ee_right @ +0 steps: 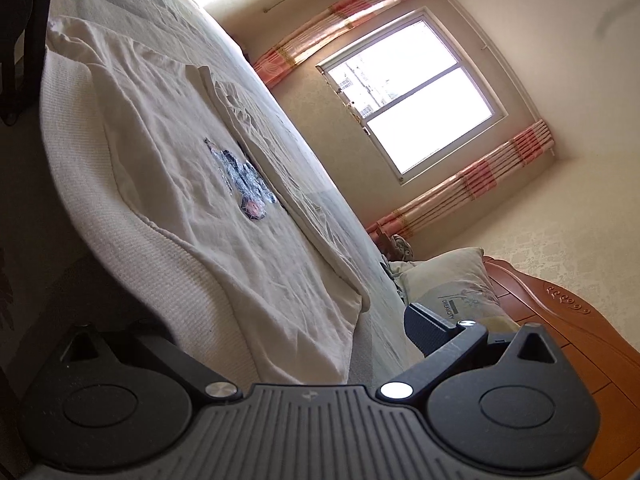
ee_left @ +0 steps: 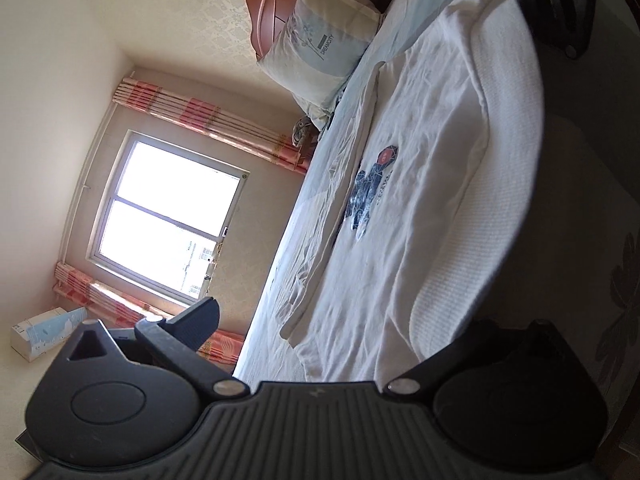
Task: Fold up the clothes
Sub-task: 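Lift the hem with both grippers and fold it toward the collar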
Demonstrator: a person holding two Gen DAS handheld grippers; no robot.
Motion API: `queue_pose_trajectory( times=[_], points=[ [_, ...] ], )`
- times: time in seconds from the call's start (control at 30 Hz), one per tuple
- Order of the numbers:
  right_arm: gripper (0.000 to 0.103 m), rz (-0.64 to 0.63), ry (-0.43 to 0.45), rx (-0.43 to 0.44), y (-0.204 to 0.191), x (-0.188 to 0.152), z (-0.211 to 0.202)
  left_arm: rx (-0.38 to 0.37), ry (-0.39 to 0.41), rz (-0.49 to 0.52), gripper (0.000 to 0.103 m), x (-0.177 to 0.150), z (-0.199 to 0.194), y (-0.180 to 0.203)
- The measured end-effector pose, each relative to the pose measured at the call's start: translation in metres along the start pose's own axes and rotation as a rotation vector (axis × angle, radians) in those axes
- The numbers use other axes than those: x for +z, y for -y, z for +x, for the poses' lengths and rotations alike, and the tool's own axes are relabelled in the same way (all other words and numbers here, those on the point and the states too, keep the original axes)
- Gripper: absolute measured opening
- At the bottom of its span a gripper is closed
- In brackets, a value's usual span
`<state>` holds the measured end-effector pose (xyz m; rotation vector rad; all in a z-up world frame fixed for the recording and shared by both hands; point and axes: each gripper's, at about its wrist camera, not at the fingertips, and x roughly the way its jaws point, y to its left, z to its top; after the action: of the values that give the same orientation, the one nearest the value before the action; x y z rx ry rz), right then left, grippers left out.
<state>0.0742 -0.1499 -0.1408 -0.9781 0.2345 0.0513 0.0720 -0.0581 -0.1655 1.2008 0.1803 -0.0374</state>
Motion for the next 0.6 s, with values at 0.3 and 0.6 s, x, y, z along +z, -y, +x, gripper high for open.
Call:
queue_pose_trajectory(
  times=[0.3, 0.6],
  points=[
    [0.103, -0.078, 0.009, -0.144, 0.000, -0.003, 0.011, 0.053, -0.020, -0.049, 0.103, 0.006, 0.018, -0.012],
    [0.103, -0.153, 0.013, -0.195, 0.007, 0.004, 0.028, -0.001, -0.028, 0.006, 0.103, 0.011, 0.039, -0.029]
  ],
)
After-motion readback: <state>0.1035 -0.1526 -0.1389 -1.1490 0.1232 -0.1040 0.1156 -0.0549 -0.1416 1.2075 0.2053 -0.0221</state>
